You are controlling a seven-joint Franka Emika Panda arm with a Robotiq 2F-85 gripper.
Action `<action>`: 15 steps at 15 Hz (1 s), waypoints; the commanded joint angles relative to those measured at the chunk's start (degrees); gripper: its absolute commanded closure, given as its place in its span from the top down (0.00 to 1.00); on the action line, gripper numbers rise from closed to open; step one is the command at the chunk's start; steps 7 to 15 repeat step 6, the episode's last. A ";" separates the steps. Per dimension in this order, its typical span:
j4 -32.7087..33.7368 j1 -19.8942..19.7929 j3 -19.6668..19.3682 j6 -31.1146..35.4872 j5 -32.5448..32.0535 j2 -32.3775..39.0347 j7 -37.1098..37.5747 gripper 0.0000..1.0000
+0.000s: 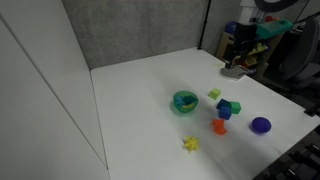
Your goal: Put the green object in the bowl
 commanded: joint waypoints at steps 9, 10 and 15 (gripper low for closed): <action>-3.05 -1.07 0.80 -0.44 -0.05 -4.85 0.36 1.00; -3.05 -1.07 0.80 -0.44 -0.05 -4.85 0.36 1.00; -3.05 -1.07 0.80 -0.44 -0.05 -4.85 0.36 1.00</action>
